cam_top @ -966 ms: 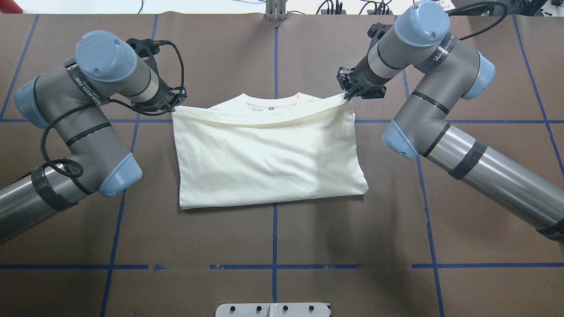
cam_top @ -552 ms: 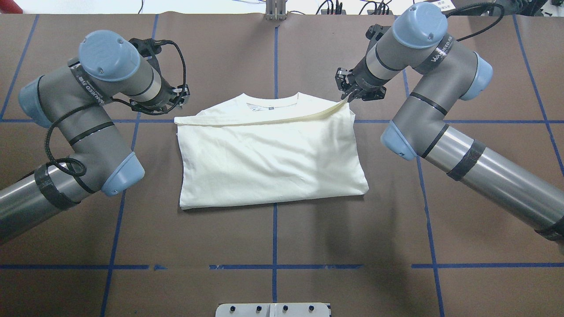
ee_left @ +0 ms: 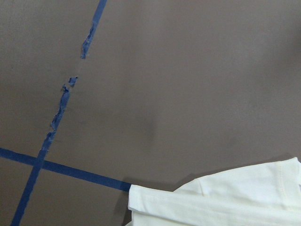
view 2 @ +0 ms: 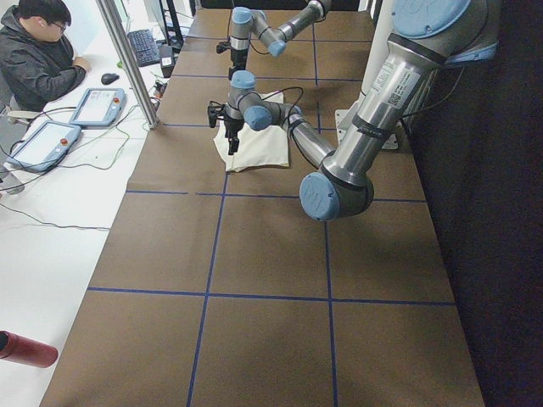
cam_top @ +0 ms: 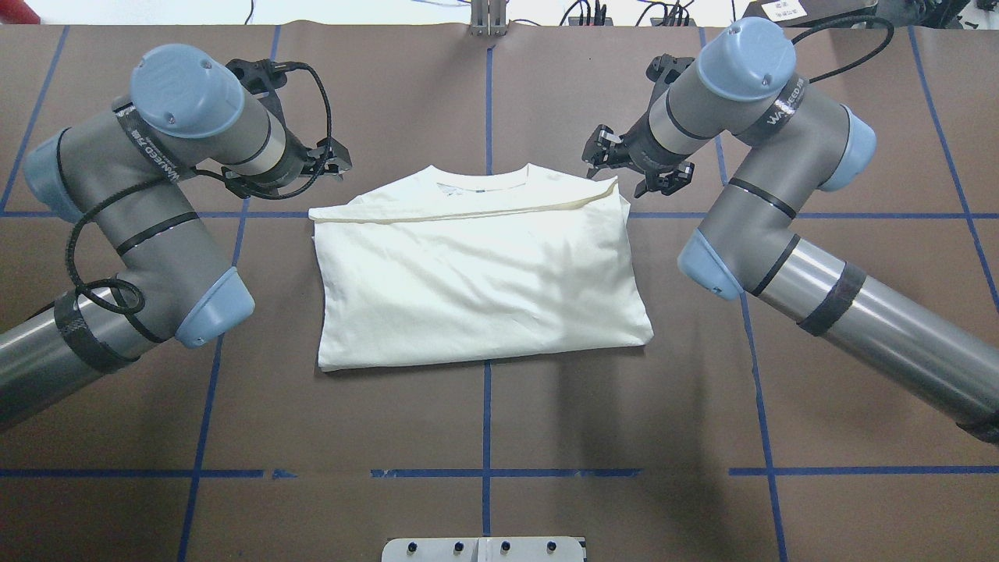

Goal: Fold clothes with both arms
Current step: 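Move the right gripper to the folded shirt's side edge nearest it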

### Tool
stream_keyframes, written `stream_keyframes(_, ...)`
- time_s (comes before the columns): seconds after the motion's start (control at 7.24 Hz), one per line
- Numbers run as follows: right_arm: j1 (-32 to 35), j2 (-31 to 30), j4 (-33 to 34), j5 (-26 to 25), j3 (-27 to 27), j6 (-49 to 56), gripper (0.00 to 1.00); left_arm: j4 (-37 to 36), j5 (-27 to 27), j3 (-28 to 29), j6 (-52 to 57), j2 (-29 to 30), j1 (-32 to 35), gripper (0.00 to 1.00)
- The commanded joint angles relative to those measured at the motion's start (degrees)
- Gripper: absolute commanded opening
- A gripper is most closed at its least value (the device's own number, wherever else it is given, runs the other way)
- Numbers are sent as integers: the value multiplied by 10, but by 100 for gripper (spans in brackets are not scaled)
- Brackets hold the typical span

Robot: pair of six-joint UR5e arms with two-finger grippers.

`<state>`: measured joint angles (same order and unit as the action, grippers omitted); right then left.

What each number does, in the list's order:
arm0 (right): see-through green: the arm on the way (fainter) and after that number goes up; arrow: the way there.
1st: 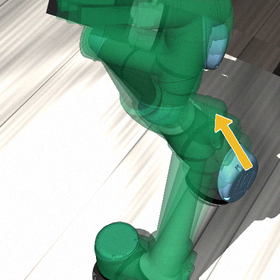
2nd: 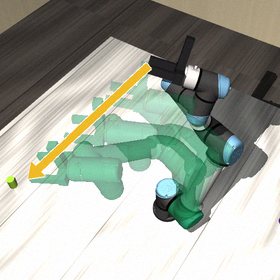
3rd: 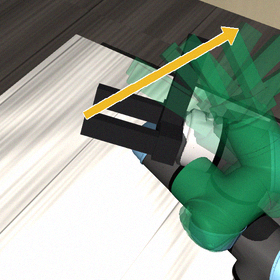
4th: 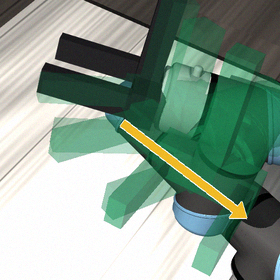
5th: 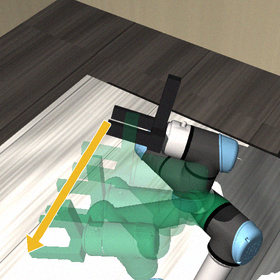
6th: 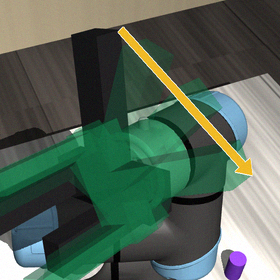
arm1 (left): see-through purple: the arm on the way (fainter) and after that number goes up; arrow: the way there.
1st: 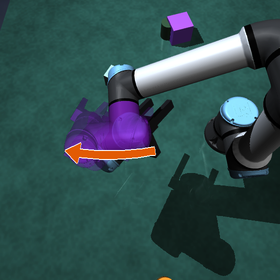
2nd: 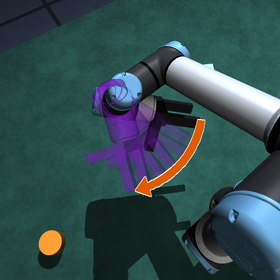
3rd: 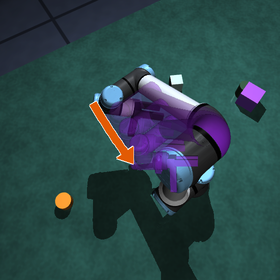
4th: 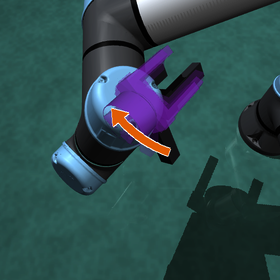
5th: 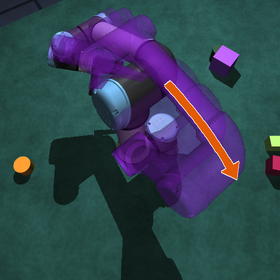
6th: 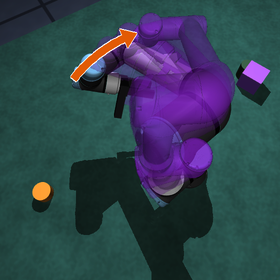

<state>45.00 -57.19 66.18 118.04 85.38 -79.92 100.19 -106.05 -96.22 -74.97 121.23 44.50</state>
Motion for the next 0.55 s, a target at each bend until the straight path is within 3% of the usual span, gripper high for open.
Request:
stream_keyframes(0.0,-73,-96,4,-46,118,-6,100,-4,0,-48,-17,-6,-1,100)
stream_keyframes(0.41,-116,-137,5,-70,131,-19,100,-4,0,-74,-29,-5,-6,100)
